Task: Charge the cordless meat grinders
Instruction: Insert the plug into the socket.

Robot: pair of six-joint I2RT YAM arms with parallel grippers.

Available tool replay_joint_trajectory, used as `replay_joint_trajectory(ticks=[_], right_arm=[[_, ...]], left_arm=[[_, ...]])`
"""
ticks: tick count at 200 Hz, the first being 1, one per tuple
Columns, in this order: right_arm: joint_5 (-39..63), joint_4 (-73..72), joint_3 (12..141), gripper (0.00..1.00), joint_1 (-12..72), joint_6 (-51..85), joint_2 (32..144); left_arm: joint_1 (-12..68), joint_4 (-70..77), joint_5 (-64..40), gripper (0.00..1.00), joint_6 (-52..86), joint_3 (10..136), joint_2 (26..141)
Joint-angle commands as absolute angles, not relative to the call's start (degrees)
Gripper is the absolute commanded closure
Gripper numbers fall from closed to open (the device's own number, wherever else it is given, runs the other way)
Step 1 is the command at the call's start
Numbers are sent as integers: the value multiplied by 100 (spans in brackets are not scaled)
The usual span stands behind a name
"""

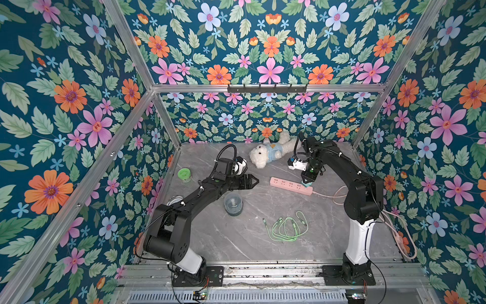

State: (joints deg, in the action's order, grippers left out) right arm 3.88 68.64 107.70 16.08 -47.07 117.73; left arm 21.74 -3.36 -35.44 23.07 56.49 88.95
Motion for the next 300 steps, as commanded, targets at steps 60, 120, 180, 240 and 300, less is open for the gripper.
replay_joint_trajectory(ticks=[60,120,180,240,300], right_arm=[[447,7497,11633,100,1602,-5379,12568],[514,7380,11565,100,1612,-5428,12735],[153,7268,11561,100,1688,-5606,12927],[-339,7286,11590,100,1972,-5792,13093],[-315,7340,11672,100,2109,-5737,13471]], left_arm=[[2000,-56,-3762,21,2362,5586,8920],[1873,62,-3984,22,2449,5531,9005],[1796,63,-4043,22,2479,5561,9017],[1728,48,-4182,22,2463,5566,9049],[1608,79,-4263,22,2449,5407,8920]])
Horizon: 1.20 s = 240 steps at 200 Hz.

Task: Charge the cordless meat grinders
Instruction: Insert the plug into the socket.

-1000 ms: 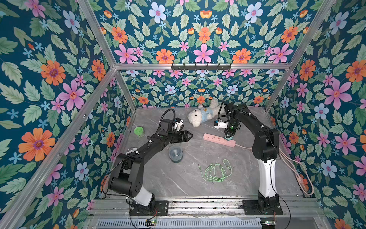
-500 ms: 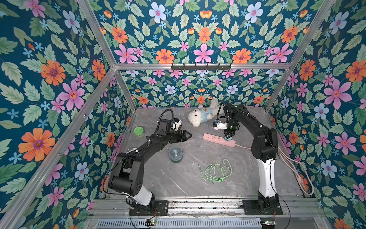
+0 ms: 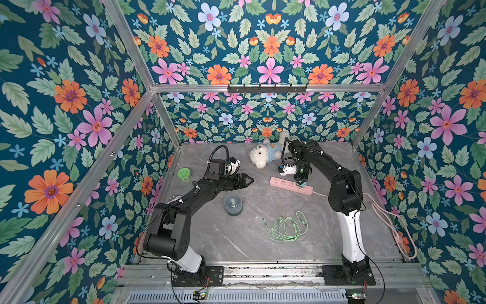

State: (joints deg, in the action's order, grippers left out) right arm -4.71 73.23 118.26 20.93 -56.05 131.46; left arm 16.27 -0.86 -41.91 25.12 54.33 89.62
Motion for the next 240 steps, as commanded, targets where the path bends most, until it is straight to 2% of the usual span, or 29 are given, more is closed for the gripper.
replay_joint_trajectory(ticks=[1,68,99,137,170,189,197,207,218,240], right_arm=[[-316,7331,11663,100,2109,-5738,13468],[-256,7052,11438,100,2180,-5715,13824],[-68,7251,11826,100,2188,-5587,14070],[71,6878,11474,100,2184,-5474,13625],[186,6087,10979,88,2285,-5474,12756],[237,5961,10877,76,2285,-5397,12467],[261,5977,10851,71,2285,-5367,12392],[221,5977,10776,57,2281,-5344,12311],[232,5977,10661,49,2261,-5318,12230],[378,5800,10358,45,2224,-5165,11970]], left_arm=[[1599,79,-4263,22,2451,5406,8920],[1584,123,-4255,22,2474,5326,8888],[1573,132,-4280,22,2499,5343,8929],[1572,100,-4195,21,2455,5317,8868],[1570,79,-4073,18,2404,5326,8877],[1573,25,-3942,16,2325,5330,8817],[1566,-27,-3889,15,2288,5356,8802],[1571,-77,-3836,13,2251,5365,8798],[1572,-96,-3787,12,2246,5368,8776],[1598,-105,-3736,10,2258,5370,8746]])
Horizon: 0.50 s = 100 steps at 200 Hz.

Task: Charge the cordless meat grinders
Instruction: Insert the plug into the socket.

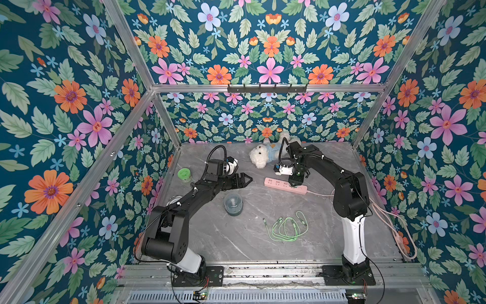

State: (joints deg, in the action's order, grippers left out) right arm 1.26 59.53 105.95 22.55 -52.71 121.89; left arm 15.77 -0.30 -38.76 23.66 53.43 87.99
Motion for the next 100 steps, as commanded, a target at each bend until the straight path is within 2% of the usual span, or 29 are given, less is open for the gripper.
replay_joint_trajectory(ticks=[1,62,100], right_arm=[[378,5791,10338,45,2224,-5162,11957],[733,4762,9097,42,2237,-4338,10515],[865,4431,8399,42,2307,-2683,9621]], left_arm=[[1599,-110,-3731,10,2263,5370,8746],[1914,-211,-3235,8,2213,5408,8674],[2424,-203,-2857,8,2233,5708,8922]])
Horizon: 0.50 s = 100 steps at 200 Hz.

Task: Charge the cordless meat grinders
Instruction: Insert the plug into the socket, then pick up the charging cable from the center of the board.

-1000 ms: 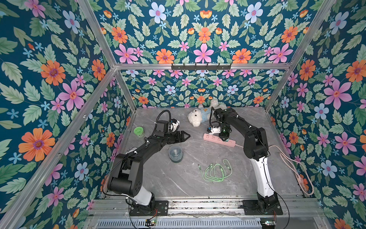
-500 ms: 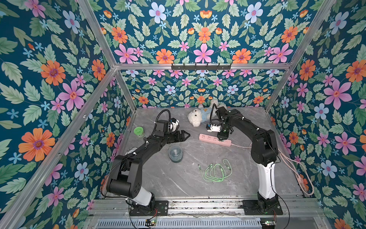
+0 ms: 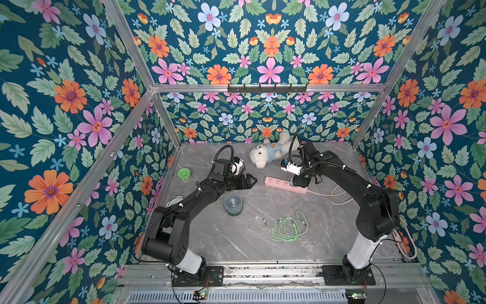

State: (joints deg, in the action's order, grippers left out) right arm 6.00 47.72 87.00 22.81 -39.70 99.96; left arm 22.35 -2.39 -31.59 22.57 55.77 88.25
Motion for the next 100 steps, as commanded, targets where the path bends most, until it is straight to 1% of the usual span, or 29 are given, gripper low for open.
replay_joint_trajectory(ticks=[1,44,73,100], right_arm=[[876,4417,8370,42,2309,-2634,9601],[1102,3973,6927,43,2446,-410,8393],[836,3845,5907,44,2993,456,7793],[713,3709,5401,46,3531,1237,7585]], left_arm=[[2429,-194,-2857,8,2241,5715,8926],[2912,9,-2728,9,2386,5853,9112],[3006,232,-2860,9,2470,5742,9175],[3006,280,-2930,10,2427,5731,9217]])
